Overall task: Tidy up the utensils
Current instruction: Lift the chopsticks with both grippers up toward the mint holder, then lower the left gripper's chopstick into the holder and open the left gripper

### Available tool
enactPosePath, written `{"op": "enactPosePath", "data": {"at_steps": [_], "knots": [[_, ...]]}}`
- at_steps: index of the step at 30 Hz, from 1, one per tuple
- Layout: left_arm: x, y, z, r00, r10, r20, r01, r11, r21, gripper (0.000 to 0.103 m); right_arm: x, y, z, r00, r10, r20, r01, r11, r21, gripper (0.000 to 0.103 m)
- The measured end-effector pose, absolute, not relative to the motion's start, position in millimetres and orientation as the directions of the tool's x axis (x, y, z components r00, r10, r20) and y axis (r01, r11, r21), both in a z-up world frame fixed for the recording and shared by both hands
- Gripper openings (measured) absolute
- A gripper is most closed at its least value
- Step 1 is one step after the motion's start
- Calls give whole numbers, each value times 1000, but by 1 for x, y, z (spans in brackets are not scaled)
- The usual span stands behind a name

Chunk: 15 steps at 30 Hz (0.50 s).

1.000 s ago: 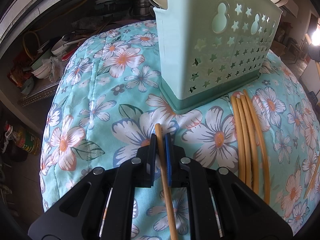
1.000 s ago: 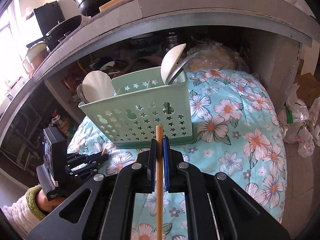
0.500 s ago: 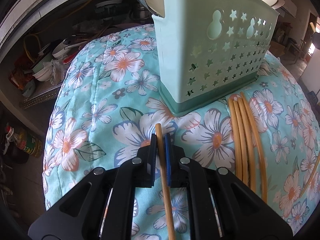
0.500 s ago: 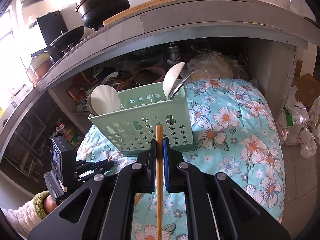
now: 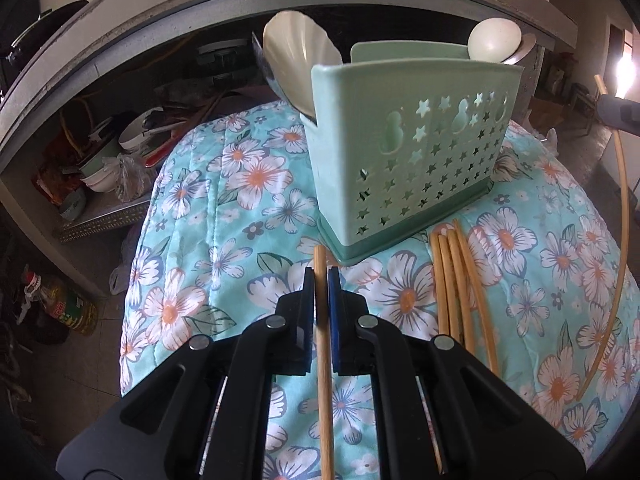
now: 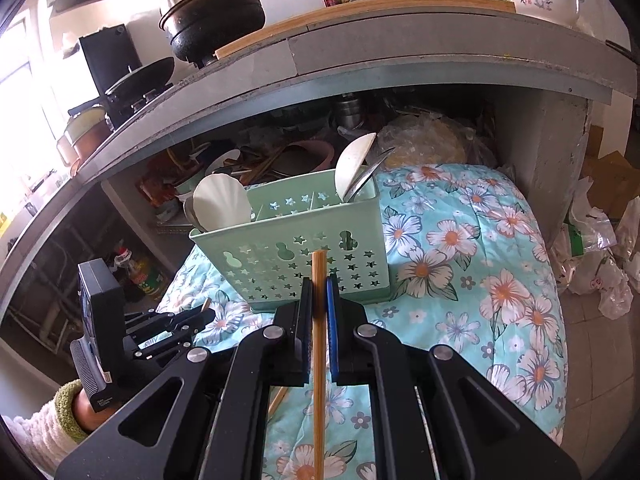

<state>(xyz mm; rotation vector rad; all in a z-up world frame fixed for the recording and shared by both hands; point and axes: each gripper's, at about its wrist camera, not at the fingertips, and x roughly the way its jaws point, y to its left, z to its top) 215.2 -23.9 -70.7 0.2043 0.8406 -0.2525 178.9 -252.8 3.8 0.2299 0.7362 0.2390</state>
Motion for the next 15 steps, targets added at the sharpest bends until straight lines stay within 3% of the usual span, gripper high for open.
{"op": "enactPosePath", "data": {"at_steps": [15], "knots": [[173, -40, -31, 725, -115, -679, 305, 937, 168, 6, 147, -250, 12, 736, 279, -617, -152, 956, 251, 7]]}}
